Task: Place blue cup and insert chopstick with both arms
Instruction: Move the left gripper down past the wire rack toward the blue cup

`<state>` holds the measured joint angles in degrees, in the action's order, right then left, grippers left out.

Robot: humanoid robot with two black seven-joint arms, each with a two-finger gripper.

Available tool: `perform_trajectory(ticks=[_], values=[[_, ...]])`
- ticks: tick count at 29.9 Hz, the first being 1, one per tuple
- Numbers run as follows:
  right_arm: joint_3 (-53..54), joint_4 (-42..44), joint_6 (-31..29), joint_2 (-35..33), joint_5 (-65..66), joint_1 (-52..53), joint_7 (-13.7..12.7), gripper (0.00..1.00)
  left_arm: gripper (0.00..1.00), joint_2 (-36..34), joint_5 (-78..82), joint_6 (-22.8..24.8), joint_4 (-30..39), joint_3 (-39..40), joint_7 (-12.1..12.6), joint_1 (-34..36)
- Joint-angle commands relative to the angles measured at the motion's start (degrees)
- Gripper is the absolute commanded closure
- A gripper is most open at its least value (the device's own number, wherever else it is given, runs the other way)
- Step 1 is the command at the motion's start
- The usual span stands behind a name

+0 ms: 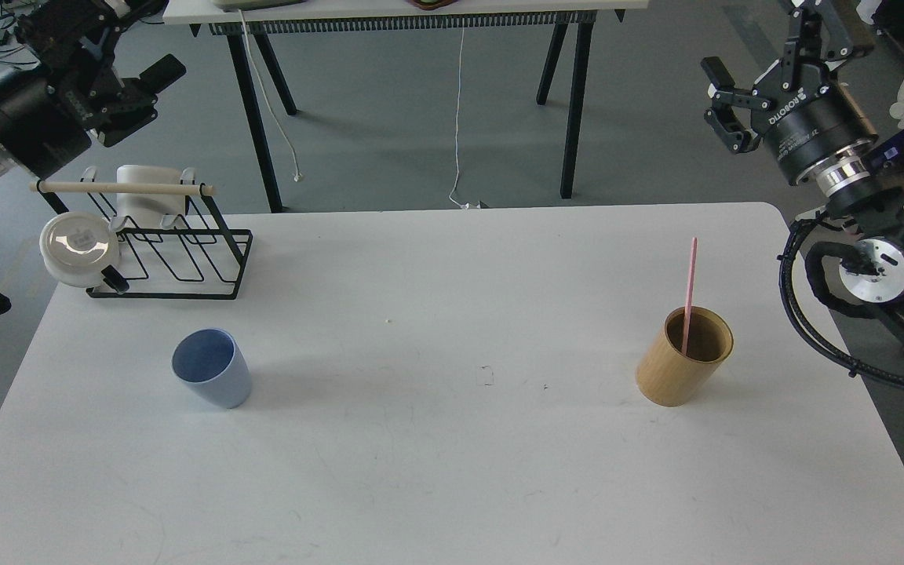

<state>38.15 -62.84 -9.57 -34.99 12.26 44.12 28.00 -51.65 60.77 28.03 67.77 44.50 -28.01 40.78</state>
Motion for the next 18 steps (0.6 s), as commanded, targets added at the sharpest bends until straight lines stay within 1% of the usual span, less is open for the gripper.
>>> perform_trajectory(ticks=[1, 4, 9, 11, 14, 18], values=[[-0.1, 1.2, 0.0, 0.0, 0.1, 0.0, 0.0, 0.00, 0.00, -5.1, 16.2, 0.0, 5.1, -4.2, 0.0, -0.2], [-0.1, 1.6, -0.1, -0.4, 0.2, -0.1, 0.0, 0.00, 0.00, -7.1, 26.0, 0.0, 5.7, -7.4, 0.0, -0.3], [-0.1, 1.6, -0.1, -0.6, 0.2, -0.1, 0.0, 0.00, 0.00, -6.8, 42.7, 0.0, 5.0, -7.7, 0.0, -2.5], [-0.2, 1.6, -0.1, -0.6, 0.2, -0.2, 0.0, 0.00, 0.01, -6.5, 47.1, 0.0, 4.1, -7.6, 0.0, -4.1], [-0.2, 1.6, -0.1, -0.7, 0.2, -0.2, 0.0, 0.00, 0.01, -5.9, 50.4, 0.0, 3.5, -7.6, 0.0, -6.0], [-0.2, 2.0, -0.1, -0.7, 0.2, -0.2, 0.0, 0.00, 0.01, -5.8, 50.9, 0.0, 3.3, -7.6, 0.0, -8.0]])
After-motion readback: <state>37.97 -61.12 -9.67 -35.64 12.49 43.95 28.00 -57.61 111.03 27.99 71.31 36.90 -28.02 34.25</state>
